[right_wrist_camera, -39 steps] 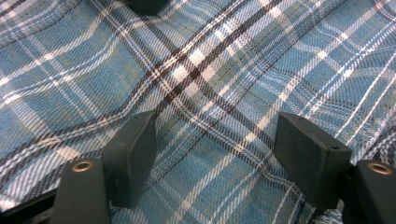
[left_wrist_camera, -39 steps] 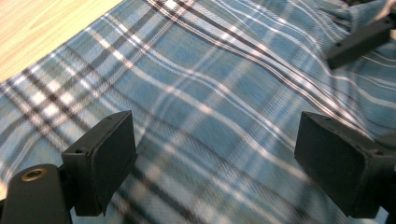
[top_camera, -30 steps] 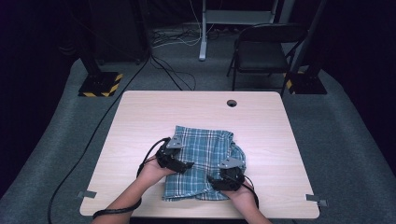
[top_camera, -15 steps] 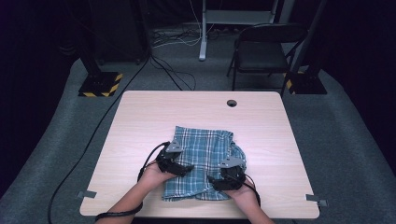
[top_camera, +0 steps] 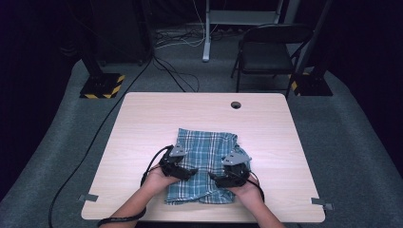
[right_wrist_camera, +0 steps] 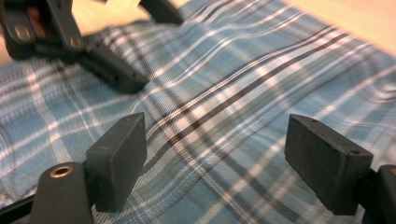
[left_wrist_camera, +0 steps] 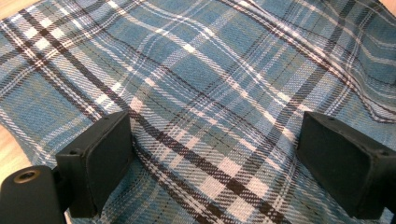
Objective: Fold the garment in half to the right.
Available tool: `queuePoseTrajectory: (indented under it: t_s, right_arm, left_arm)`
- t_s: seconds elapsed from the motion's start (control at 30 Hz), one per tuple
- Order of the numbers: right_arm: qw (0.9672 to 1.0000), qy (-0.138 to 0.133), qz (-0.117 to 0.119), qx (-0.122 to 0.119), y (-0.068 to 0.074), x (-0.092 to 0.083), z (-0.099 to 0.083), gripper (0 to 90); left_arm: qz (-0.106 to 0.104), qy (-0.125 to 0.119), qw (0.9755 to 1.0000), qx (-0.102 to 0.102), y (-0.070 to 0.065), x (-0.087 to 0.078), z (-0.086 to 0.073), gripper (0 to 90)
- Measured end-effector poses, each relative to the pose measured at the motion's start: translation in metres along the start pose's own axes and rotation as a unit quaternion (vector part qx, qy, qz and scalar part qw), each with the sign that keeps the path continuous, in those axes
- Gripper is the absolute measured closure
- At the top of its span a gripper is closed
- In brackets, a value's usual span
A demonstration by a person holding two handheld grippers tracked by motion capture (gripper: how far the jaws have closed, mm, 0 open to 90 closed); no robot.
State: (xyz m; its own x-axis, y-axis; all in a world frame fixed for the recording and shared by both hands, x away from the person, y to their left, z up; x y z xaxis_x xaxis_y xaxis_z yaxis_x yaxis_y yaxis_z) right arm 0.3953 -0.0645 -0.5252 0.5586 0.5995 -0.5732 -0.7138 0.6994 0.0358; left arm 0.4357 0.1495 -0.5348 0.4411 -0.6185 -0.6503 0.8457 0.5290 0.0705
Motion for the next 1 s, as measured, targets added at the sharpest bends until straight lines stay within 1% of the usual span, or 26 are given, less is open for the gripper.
queuePoseTrajectory:
  t_s: [0.03, 0.1, 0.17, 0.23, 0.37, 0.43, 0.5, 0.57, 0.63, 0.7, 0.8, 0.83, 0.87, 1.0]
  right_arm:
    - [0.9999, 0.01, 0.002, -0.005, 0.0, 0.004, -0.003, 20.3]
    - [0.9995, 0.029, 0.004, -0.009, -0.001, 0.012, -0.01, 20.4]
    - [0.9994, 0.034, 0.008, -0.006, -0.002, 0.016, -0.014, 20.4]
    - [0.999, 0.036, 0.02, 0.014, -0.005, 0.018, -0.017, 20.5]
    - [0.9988, 0.038, 0.02, 0.022, -0.005, 0.018, -0.02, 20.9]
    - [0.9989, 0.037, 0.02, 0.023, -0.005, 0.018, -0.021, 20.8]
    - [0.9989, 0.036, 0.019, 0.025, -0.005, 0.018, -0.021, 20.9]
    - [0.9989, 0.034, 0.016, 0.026, -0.005, 0.017, -0.022, 20.9]
    - [0.999, 0.034, 0.012, 0.025, -0.003, 0.017, -0.022, 20.9]
    - [0.9991, 0.034, 0.009, 0.025, -0.003, 0.016, -0.022, 20.9]
    - [0.9992, 0.032, 0.004, 0.025, -0.001, 0.015, -0.024, 21.0]
    - [0.9993, 0.03, 0.002, 0.024, -0.001, 0.015, -0.024, 21.0]
    - [0.9993, 0.03, 0.001, 0.024, 0.0, 0.015, -0.025, 21.0]
    - [0.9994, 0.03, -0.002, 0.017, 0.0, 0.014, -0.026, 21.1]
  left_arm:
    - [0.0, -0.001, 1.0, -0.001, 0.0, 0.0, 0.0, 10.1]
    - [0.0, -0.001, 1.0, -0.004, 0.0, -0.001, -0.001, 10.2]
    - [0.002, -0.001, 1.0, -0.002, -0.001, -0.002, -0.001, 10.2]
    - [0.005, 0.001, 1.0, -0.001, -0.002, -0.002, 0.0, 10.1]
    - [0.0, 0.004, 1.0, -0.002, -0.001, -0.006, 0.003, 9.9]
    - [0.002, -0.002, 1.0, -0.003, -0.001, -0.011, 0.007, 10.4]
    - [0.01, -0.01, 0.9999, 0.001, 0.001, -0.016, 0.009, 11.2]
    - [0.019, -0.02, 0.9996, -0.004, 0.004, -0.018, 0.012, 11.3]
    - [0.024, -0.02, 0.9995, -0.008, 0.007, -0.015, 0.014, 11.3]
    - [0.025, -0.012, 0.9996, -0.009, 0.01, -0.01, 0.014, 11.3]
    - [0.016, -0.006, 0.9997, -0.019, 0.012, -0.001, 0.012, 10.7]
    - [0.015, -0.005, 0.9997, -0.019, 0.012, 0.0, 0.011, 10.7]
    - [0.015, -0.004, 0.9998, -0.015, 0.012, 0.002, 0.01, 10.7]
    - [0.016, -0.001, 0.9998, -0.014, 0.013, 0.005, 0.009, 11.0]
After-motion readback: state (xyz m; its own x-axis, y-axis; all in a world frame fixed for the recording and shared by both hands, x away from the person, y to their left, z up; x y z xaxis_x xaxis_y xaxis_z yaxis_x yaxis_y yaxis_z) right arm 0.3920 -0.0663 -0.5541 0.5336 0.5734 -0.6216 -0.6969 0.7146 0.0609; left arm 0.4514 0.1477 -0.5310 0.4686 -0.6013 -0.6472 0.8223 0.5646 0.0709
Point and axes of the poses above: each handheld gripper's, and its own axes: x roughly forward along the jaws, z roughly out of its top, y roughly to its left, the point moved 3 cm from there along x, roughly forward along the jaws, and after that the axes turned 5 degrees about x, right-handed, at the moved point
